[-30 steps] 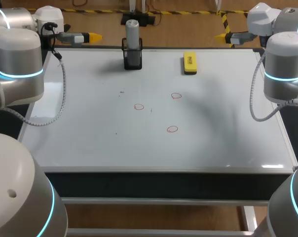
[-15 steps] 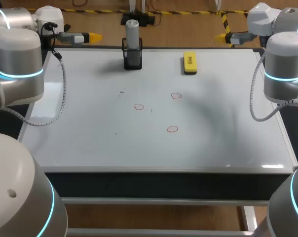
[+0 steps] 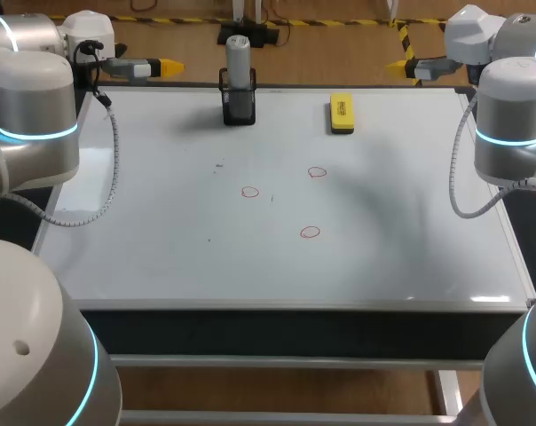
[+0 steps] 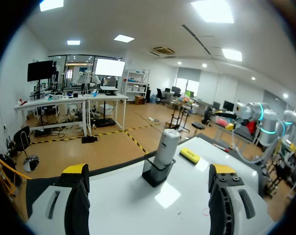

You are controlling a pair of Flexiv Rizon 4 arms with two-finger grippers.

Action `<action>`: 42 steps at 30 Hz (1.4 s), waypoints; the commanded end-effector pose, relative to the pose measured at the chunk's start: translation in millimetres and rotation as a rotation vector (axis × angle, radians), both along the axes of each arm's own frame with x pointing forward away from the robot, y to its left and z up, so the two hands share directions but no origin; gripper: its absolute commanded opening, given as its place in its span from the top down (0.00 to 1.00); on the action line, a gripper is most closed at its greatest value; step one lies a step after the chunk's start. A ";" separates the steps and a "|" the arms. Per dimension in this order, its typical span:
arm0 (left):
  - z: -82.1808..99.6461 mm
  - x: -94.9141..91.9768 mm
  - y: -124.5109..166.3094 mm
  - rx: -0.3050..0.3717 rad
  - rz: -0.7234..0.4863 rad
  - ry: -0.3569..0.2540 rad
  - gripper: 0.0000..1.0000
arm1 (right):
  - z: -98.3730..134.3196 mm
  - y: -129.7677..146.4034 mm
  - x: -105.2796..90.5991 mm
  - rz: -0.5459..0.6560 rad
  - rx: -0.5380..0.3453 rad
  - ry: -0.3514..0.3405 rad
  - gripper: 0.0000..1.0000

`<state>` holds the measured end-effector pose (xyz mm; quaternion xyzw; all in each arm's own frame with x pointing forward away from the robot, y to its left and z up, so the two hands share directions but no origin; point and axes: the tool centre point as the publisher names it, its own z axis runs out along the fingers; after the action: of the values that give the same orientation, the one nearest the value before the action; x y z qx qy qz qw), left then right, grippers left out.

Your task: Pick up the inspection probe, press it on each red-marked spot on the whiteboard one by one, put down the probe, pick up the eraser, and wipe off all the red marks.

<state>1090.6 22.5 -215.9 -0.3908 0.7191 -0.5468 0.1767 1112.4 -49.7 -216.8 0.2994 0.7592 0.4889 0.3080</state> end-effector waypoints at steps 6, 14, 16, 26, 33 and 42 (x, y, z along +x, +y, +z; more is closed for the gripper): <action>-2.8 2.5 -1.3 -0.007 -0.060 -0.020 0.00 | 0.0 -0.1 0.4 0.001 0.000 0.001 0.00; -10.7 12.3 -13.8 -0.053 -0.300 -0.083 0.00 | 0.0 -0.1 0.4 0.001 0.000 0.001 0.00; -13.4 14.9 -19.5 -0.066 -0.380 -0.105 0.00 | 0.0 -0.1 0.4 0.001 0.000 0.001 0.00; -23.4 30.9 -59.2 -0.196 -0.608 -0.179 0.00 | 0.0 -0.1 0.4 0.001 0.000 0.001 0.00; -31.3 40.7 -82.3 -0.205 -0.676 -0.201 0.00 | 0.0 -0.1 0.4 0.001 0.000 0.001 0.00; -45.0 52.0 -103.4 -0.235 -0.705 -0.219 0.00 | 0.0 -0.1 0.4 0.001 0.000 0.001 0.00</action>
<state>1132.3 -75.5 -251.3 -0.1035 0.7236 -0.6815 0.0347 1112.3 -49.6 -216.8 0.2994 0.7592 0.4889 0.3081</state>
